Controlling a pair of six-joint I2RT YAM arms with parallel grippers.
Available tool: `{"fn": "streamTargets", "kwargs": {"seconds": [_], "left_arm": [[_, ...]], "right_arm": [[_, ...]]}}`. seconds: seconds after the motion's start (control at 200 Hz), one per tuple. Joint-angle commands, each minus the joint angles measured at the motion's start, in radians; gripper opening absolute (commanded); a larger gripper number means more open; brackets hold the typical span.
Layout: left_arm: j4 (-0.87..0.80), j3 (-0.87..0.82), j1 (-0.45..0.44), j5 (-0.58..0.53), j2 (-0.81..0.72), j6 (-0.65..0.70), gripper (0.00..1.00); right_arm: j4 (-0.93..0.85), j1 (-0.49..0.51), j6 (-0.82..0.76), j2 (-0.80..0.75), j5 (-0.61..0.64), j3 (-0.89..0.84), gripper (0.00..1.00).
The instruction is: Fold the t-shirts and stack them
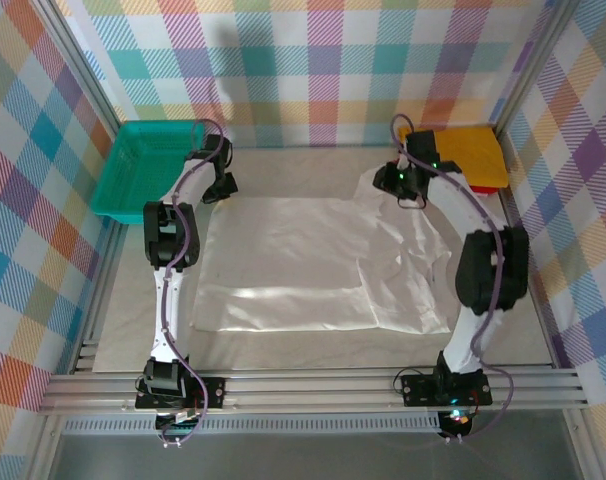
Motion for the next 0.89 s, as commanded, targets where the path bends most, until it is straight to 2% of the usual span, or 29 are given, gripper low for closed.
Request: {"fn": "streamTargets", "kwargs": {"seconds": [0.0,0.16,0.24,0.405,0.46,0.5,0.58,0.71,0.795,0.89], "left_arm": [[0.002,-0.032,0.002,0.016,-0.066,0.000,0.00],[0.049,-0.104,-0.008,-0.005,-0.150,0.006,0.00],[0.071,-0.136,-0.009,-0.010,-0.183,0.009,0.00],[0.107,-0.199,-0.010,-0.014,-0.248,0.008,0.00],[0.134,-0.238,-0.009,-0.017,-0.277,0.001,0.00],[0.155,-0.267,-0.009,-0.019,-0.297,-0.001,0.00],[0.176,-0.301,-0.009,-0.024,-0.321,-0.001,0.00],[0.163,-0.295,-0.009,-0.031,-0.313,0.008,0.00],[0.166,-0.297,-0.009,-0.029,-0.312,0.006,0.00],[0.167,-0.296,-0.009,-0.030,-0.310,0.007,0.00]], "right_arm": [[-0.108,-0.018,-0.061,0.150,0.071,0.165,0.39],[-0.197,-0.050,-0.038,0.362,0.103,0.432,0.42],[-0.222,-0.056,-0.058,0.461,0.120,0.557,0.54],[-0.478,-0.069,-0.100,0.797,0.141,1.100,0.55],[-0.504,-0.075,-0.099,0.873,0.124,1.220,0.55],[-0.480,-0.077,-0.094,0.885,0.125,1.224,0.58],[-0.383,-0.078,-0.087,0.856,0.127,1.114,0.59],[-0.352,-0.080,-0.070,0.866,0.084,1.103,0.55],[-0.383,-0.080,-0.057,0.910,0.027,1.170,0.45],[-0.385,-0.080,-0.042,0.914,0.015,1.151,0.32]]}}
